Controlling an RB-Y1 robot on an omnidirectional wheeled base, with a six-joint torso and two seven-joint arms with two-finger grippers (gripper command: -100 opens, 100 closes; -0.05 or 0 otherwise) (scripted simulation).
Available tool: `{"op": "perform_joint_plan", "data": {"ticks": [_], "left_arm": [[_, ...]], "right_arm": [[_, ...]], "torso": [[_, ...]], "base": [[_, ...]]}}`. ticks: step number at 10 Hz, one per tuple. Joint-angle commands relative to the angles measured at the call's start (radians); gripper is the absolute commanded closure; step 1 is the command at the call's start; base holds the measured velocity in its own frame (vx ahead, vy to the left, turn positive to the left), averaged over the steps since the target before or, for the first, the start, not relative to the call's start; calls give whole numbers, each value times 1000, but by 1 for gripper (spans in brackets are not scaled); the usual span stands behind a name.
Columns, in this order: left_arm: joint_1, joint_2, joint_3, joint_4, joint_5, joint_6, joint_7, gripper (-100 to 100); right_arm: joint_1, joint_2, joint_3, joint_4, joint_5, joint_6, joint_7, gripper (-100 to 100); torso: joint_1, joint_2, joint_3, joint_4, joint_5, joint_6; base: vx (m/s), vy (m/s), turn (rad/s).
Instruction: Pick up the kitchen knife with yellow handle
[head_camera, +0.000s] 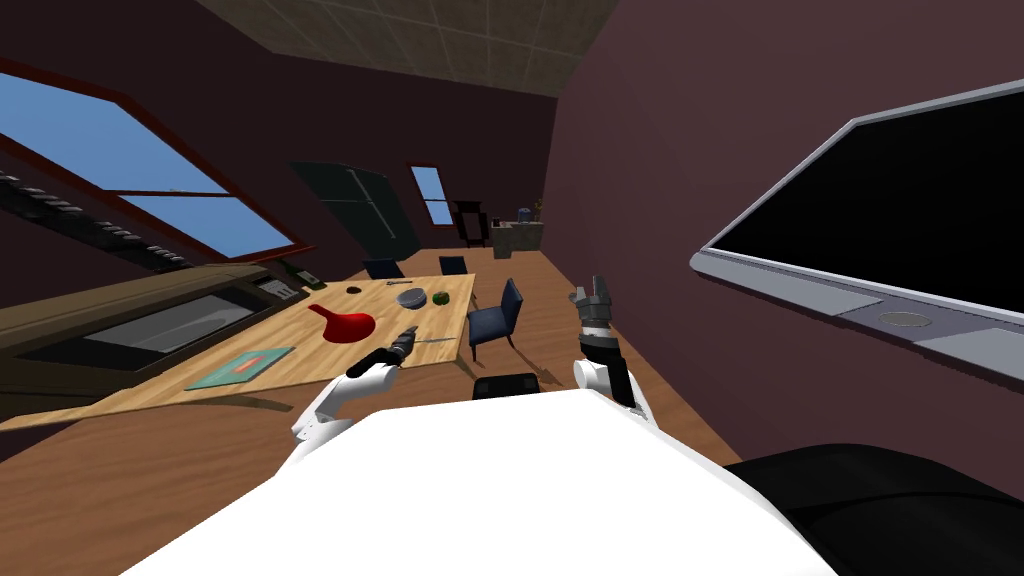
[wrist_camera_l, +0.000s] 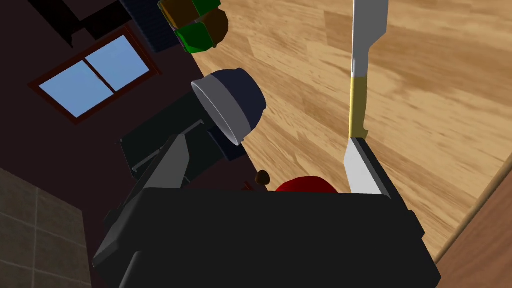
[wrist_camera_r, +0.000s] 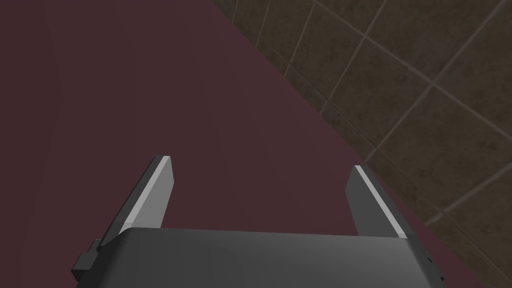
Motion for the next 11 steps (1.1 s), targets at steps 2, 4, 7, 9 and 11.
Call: {"op": "perform_joint_plan", "data": {"ticks": [2, 4, 7, 9, 11], "left_arm": [[-13, 14, 12, 36, 26, 77, -5, -100], [-20, 25, 23, 70, 51, 133, -11, -100], [-26, 36, 34, 102, 77, 215, -16, -100], [-32, 47, 45, 133, 103, 274, -21, -100], [-37, 58, 56, 163, 129, 338, -25, -100]], "right_arm": [[0, 0, 0, 0, 0, 0, 0, 0], [0, 0, 0, 0, 0, 0, 0, 0], [0, 0, 0, 0, 0, 0, 0, 0], [0, 0, 0, 0, 0, 0, 0, 0], [0, 0, 0, 0, 0, 0, 0, 0]], "torso": [[0, 0, 0, 0, 0, 1], [-1, -3, -1, 0, 0, 1], [-1, -1, -1, 0, 0, 1], [0, -2, -1, 0, 0, 0], [0, -2, -1, 0, 0, 0]], "base": [[41, -24, -118], [71, -34, -111], [42, -17, -73], [58, -10, -90], [65, -16, -95]]}}
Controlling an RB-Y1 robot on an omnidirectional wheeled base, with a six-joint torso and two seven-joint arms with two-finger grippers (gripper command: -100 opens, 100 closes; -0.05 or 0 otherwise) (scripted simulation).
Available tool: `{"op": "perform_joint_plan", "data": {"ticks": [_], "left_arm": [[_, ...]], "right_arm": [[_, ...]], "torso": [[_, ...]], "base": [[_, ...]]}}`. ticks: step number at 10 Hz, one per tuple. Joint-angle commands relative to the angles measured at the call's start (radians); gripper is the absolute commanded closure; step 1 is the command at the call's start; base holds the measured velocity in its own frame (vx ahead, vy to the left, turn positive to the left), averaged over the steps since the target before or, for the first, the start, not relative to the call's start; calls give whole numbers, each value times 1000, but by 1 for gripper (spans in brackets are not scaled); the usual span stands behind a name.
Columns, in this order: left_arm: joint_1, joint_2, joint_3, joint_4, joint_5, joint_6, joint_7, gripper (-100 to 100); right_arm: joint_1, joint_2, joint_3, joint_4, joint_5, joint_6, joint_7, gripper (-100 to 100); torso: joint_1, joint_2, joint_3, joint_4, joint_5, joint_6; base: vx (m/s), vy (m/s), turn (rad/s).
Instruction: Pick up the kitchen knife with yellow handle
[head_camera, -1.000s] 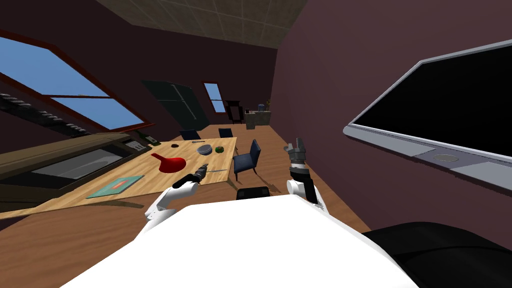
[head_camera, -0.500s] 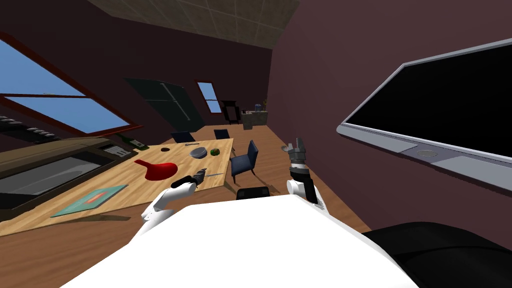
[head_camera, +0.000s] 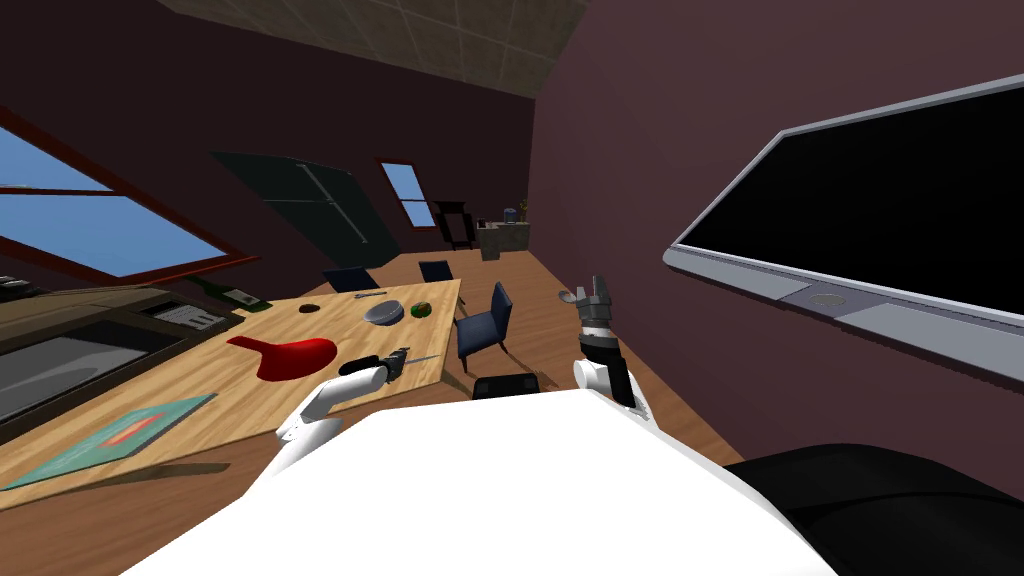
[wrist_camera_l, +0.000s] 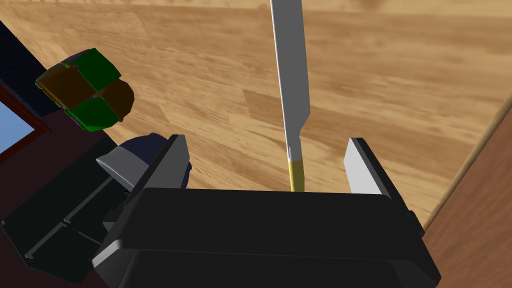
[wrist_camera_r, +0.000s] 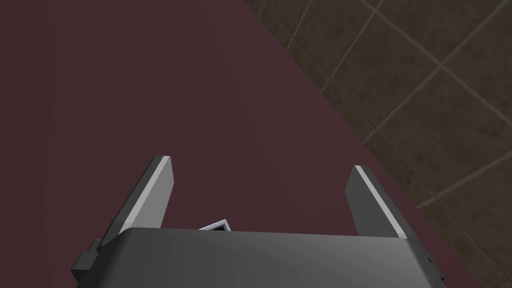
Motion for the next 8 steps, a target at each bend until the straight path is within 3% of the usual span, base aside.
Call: {"op": "perform_joint_plan", "data": {"ticks": [1, 6, 8], "left_arm": [[-1, 7, 3, 8, 11, 31, -3, -100], [-13, 35, 34, 87, 87, 173, -14, -100], [-13, 35, 34, 87, 87, 202, -14, -100]], "right_arm": [[0, 0, 0, 0, 0, 0, 0, 0], [0, 0, 0, 0, 0, 0, 0, 0], [0, 0, 0, 0, 0, 0, 0, 0]], "torso": [[0, 0, 0, 0, 0, 0], [1, 1, 0, 0, 0, 0], [1, 1, 0, 0, 0, 0]], "base": [[24, -9, 13], [52, -5, -84], [35, 2, -24]]}}
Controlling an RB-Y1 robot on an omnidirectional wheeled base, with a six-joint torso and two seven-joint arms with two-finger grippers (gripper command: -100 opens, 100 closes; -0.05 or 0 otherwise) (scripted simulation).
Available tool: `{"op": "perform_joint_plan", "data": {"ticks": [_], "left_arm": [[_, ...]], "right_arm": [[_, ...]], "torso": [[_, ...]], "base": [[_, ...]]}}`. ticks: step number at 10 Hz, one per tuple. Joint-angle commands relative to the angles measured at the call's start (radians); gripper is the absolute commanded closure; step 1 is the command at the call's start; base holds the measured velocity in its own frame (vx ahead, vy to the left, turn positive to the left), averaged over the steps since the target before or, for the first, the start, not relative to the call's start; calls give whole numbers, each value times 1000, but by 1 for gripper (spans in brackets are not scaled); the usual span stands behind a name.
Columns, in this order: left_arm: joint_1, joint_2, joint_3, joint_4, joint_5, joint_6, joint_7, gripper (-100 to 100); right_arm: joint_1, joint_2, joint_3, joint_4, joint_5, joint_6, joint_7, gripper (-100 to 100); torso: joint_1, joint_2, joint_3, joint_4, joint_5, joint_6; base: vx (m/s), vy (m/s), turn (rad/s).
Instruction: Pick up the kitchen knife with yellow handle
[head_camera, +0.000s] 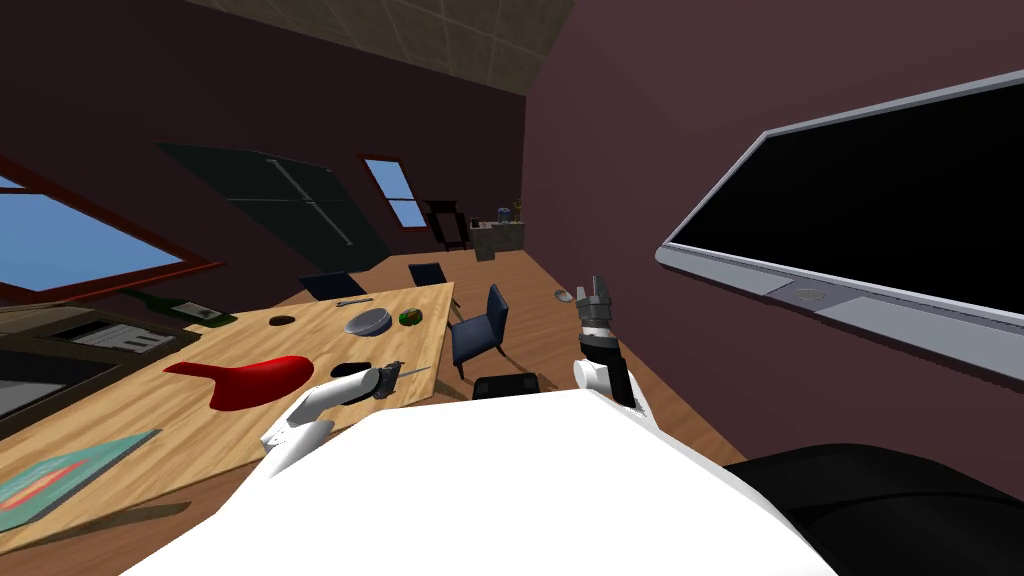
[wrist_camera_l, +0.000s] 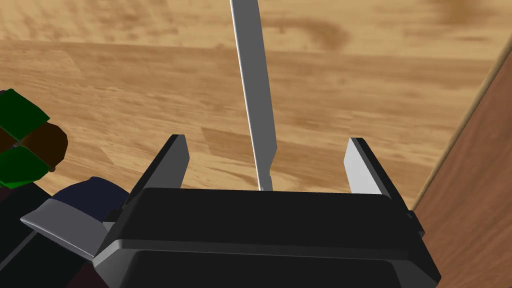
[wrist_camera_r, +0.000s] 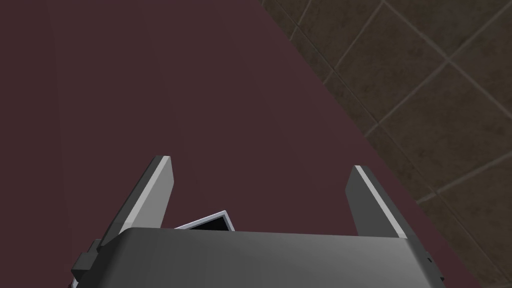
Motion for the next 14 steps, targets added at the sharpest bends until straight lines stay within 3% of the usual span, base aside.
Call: {"op": "perform_joint_plan", "data": {"ticks": [1, 7, 8, 11, 14], "left_arm": [[-2, 9, 11, 16, 25, 50, 0, -100], [-9, 32, 38, 70, 91, 186, -5, -100], [-9, 32, 38, 70, 91, 190, -5, -100], [-13, 56, 60, 106, 142, 277, -8, -100], [-17, 79, 75, 128, 177, 333, -9, -100]], "right_arm": [[0, 0, 0, 0, 0, 0, 0, 0], [0, 0, 0, 0, 0, 0, 0, 0], [0, 0, 0, 0, 0, 0, 0, 0], [0, 0, 0, 0, 0, 0, 0, 0], [0, 0, 0, 0, 0, 0, 0, 0]], "torso": [[0, 0, 0, 0, 0, 0], [1, -1, -1, 0, 0, 0], [1, -1, -1, 0, 0, 0], [1, -1, -1, 0, 0, 0], [3, 0, 0, 0, 1, 0]], "base": [[39, 2, -86], [46, 14, -53], [35, 14, -24], [47, 26, -50], [33, 58, -29]]}}
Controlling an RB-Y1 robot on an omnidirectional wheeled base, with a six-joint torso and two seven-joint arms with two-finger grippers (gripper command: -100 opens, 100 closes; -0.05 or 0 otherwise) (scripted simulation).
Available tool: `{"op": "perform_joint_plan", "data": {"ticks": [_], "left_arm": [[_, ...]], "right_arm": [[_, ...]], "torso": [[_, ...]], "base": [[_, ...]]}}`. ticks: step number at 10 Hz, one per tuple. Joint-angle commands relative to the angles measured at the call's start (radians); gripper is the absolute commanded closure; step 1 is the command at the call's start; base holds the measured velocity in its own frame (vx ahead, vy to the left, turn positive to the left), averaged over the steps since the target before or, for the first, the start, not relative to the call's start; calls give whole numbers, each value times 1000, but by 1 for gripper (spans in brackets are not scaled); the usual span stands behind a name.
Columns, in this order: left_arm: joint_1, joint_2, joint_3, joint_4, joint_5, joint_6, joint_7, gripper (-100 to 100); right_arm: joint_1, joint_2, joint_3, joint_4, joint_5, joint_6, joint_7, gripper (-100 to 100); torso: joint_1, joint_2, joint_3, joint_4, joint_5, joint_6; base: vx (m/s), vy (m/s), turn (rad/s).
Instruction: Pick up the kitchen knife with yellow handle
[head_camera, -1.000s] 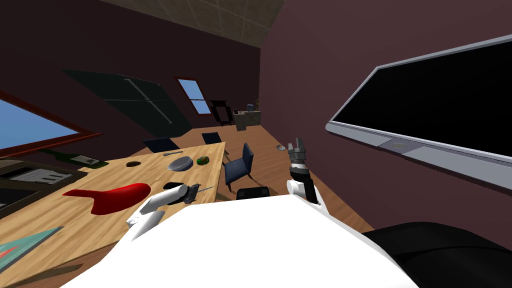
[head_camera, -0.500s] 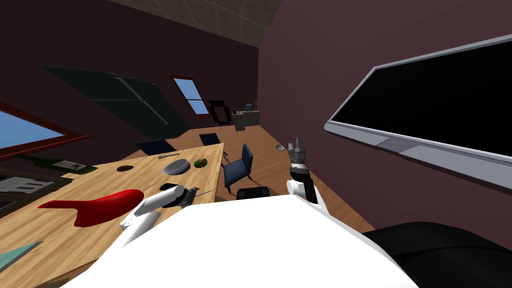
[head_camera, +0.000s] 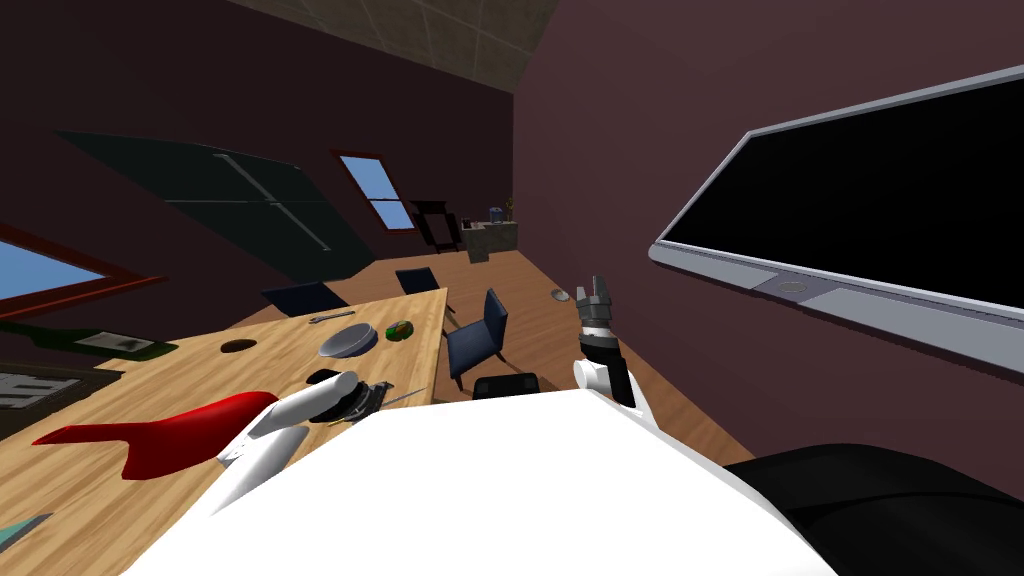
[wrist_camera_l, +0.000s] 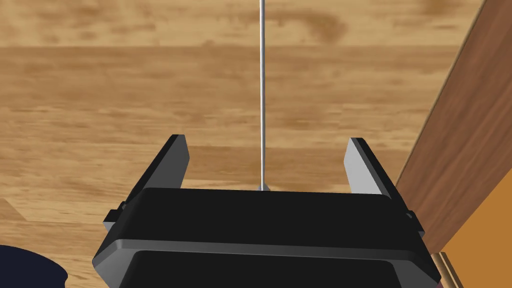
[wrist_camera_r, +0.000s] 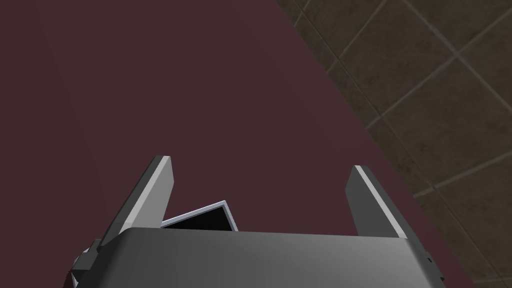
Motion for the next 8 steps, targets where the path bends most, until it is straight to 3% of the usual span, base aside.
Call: {"op": "perform_joint_plan", "data": {"ticks": [1, 2, 3, 6, 7, 8], "left_arm": [[0, 0, 0, 0, 0, 0, 0, -100], [0, 1, 1, 0, 1, 5, 0, 0], [-7, -14, -11, 27, -11, -24, 0, -100], [-16, -38, -28, 68, -30, -67, 0, -100], [-14, -31, -23, 58, -24, -54, -1, -100], [-14, -32, -24, 60, -25, -59, -1, 100]], "right_arm": [[0, 0, 0, 0, 0, 0, 0, 0], [0, 0, 0, 0, 0, 0, 0, 0], [0, 0, 0, 0, 0, 0, 0, 0], [0, 0, 0, 0, 0, 0, 0, 0], [0, 0, 0, 0, 0, 0, 0, 0], [0, 0, 0, 0, 0, 0, 0, 0]], "torso": [[0, 0, 0, 0, 0, 0], [-2, 1, 1, 0, 0, 0], [-4, 1, 1, 0, -1, 0], [-4, 2, 1, 0, 0, 0], [-3, 2, 1, 0, 0, 0], [-4, 2, 1, 0, -1, 0]], "base": [[7, 47, -9], [2, 8, -1], [-1, 22, -22], [-1, 29, -26], [0, 16, -8], [0, 0, 0]]}}
